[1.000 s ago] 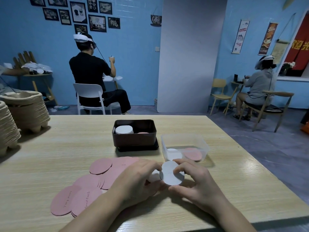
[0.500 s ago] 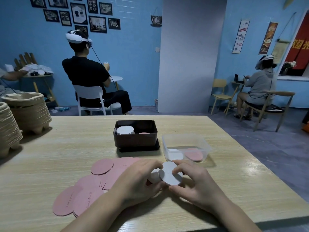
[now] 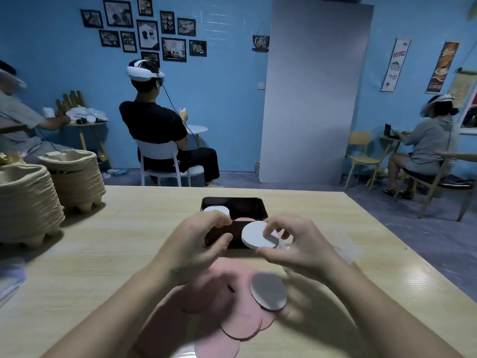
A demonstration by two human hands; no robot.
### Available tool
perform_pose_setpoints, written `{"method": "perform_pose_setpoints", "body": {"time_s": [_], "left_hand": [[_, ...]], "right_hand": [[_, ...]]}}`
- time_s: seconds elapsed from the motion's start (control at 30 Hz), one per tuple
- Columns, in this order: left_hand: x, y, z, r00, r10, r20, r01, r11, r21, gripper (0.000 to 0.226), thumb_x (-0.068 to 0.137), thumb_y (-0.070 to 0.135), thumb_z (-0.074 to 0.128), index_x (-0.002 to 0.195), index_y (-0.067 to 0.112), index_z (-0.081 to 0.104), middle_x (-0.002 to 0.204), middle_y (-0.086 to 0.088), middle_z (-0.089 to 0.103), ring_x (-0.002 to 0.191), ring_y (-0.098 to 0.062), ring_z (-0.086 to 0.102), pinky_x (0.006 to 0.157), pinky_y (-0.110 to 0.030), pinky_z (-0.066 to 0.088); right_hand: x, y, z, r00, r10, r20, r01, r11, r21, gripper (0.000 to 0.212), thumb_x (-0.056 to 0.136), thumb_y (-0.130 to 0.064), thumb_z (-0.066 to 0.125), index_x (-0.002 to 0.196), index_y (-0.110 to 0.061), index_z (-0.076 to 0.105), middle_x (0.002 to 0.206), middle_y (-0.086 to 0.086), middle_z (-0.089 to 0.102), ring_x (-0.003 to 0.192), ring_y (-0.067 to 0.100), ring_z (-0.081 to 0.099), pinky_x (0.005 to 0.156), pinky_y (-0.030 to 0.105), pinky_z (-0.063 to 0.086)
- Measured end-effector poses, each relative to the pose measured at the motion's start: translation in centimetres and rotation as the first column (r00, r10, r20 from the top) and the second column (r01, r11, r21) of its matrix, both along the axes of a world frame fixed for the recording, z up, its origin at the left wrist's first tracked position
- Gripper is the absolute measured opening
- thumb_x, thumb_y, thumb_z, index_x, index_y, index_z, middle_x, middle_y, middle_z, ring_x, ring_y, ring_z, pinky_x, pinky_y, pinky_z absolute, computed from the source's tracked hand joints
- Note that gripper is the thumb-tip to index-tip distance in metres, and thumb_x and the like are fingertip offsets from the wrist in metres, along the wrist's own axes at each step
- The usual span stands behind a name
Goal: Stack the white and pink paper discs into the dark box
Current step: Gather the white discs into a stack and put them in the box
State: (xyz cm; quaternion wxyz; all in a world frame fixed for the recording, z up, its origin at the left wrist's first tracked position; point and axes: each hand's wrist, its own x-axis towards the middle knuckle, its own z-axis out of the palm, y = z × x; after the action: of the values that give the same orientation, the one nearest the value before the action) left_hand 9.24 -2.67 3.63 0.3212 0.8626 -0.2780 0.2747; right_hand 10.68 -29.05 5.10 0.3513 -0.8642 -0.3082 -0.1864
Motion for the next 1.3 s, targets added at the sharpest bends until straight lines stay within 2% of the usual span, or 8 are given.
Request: {"method": "perform_pose_setpoints", "body": {"time_s": [0.1,0.23,0.37,0.57,0.93,1.1,1.23,1.3], "left_hand": [[1.6,2.7,0.0,0.982,0.15,0.112,-0.16,0.983,0.085,0.029,0.093,0.038,0.052,0.106,0.019,0.069,0.099,0.01,0.071,0.094,-0.013,0.064,0.083,-0.04,0.053],[3.4,5.3,-1.4,0.97,0.22,0.104,-0.236,0.954,0.184,0.035,0.096,0.04,0.048,0.117,0.022,0.069,0.119,0.008,0.071,0.111,-0.019,0.063,0.092,-0.043,0.053],[4.0,6.1,-2.8,0.974,0.219,0.065,-0.228,0.948,0.222,0.041,0.097,0.044,0.048,0.132,0.029,0.063,0.137,0.017,0.063,0.125,-0.012,0.057,0.1,-0.042,0.05],[4.3,5.8,-3.7,0.971,0.238,0.035,-0.241,0.952,0.19,0.043,0.098,0.046,0.047,0.134,0.03,0.062,0.141,0.015,0.061,0.126,-0.012,0.057,0.101,-0.04,0.049],[4.1,5.5,-3.8,0.976,0.214,-0.046,-0.206,0.969,0.138,0.042,0.097,0.045,0.045,0.135,0.033,0.06,0.142,0.017,0.059,0.128,-0.007,0.053,0.104,-0.039,0.046],[4.1,5.5,-3.7,0.975,0.215,-0.055,-0.206,0.969,0.137,0.042,0.097,0.045,0.045,0.135,0.033,0.06,0.142,0.018,0.059,0.128,-0.008,0.054,0.103,-0.039,0.047],[4.1,5.6,-3.3,0.971,0.229,-0.066,-0.218,0.965,0.143,0.042,0.097,0.044,0.042,0.133,0.033,0.06,0.141,0.02,0.059,0.124,-0.009,0.056,0.101,-0.039,0.048],[4.0,5.4,-3.1,0.97,0.234,-0.068,-0.223,0.965,0.136,0.041,0.095,0.043,0.043,0.131,0.033,0.061,0.139,0.021,0.06,0.123,-0.009,0.057,0.101,-0.039,0.048]], "right_hand": [[2.3,2.1,0.8,0.999,-0.035,-0.038,0.036,0.999,0.031,0.034,0.065,-0.054,0.074,0.083,-0.027,0.064,0.087,-0.007,0.069,0.08,0.015,0.061,0.073,0.039,0.053],[5.6,5.4,1.9,0.996,-0.064,-0.062,0.066,0.997,0.027,0.031,0.071,-0.048,0.081,0.079,-0.025,0.061,0.067,-0.011,0.056,0.061,0.006,0.047,0.059,0.028,0.039],[8.9,7.9,2.8,0.989,-0.106,-0.104,0.096,0.991,-0.094,0.03,0.075,-0.047,0.081,0.083,-0.026,0.061,0.068,-0.013,0.053,0.064,0.005,0.048,0.058,0.026,0.035],[11.4,9.7,3.1,0.981,-0.11,-0.161,0.058,0.952,-0.302,0.031,0.075,-0.048,0.081,0.086,-0.027,0.061,0.082,-0.01,0.059,0.072,0.006,0.05,0.06,0.028,0.039],[12.2,11.6,2.1,0.978,-0.136,-0.16,0.066,0.921,-0.383,0.034,0.074,-0.05,0.088,0.082,-0.026,0.064,0.078,-0.013,0.05,0.07,0.001,0.044,0.056,0.022,0.029],[12.3,11.1,1.9,0.968,-0.127,-0.216,0.046,0.938,-0.345,0.036,0.071,-0.049,0.09,0.089,-0.024,0.071,0.085,-0.013,0.056,0.075,0.001,0.049,0.062,0.022,0.036],[12.1,10.6,1.8,0.962,-0.143,-0.232,0.067,0.949,-0.307,0.034,0.073,-0.048,0.087,0.095,-0.029,0.07,0.101,-0.007,0.067,0.089,0.01,0.059,0.077,0.032,0.053],[11.7,10.2,2.0,0.968,-0.15,-0.203,0.087,0.952,-0.292,0.031,0.074,-0.047,0.083,0.094,-0.03,0.068,0.1,-0.008,0.067,0.091,0.012,0.062,0.082,0.036,0.056]]}}
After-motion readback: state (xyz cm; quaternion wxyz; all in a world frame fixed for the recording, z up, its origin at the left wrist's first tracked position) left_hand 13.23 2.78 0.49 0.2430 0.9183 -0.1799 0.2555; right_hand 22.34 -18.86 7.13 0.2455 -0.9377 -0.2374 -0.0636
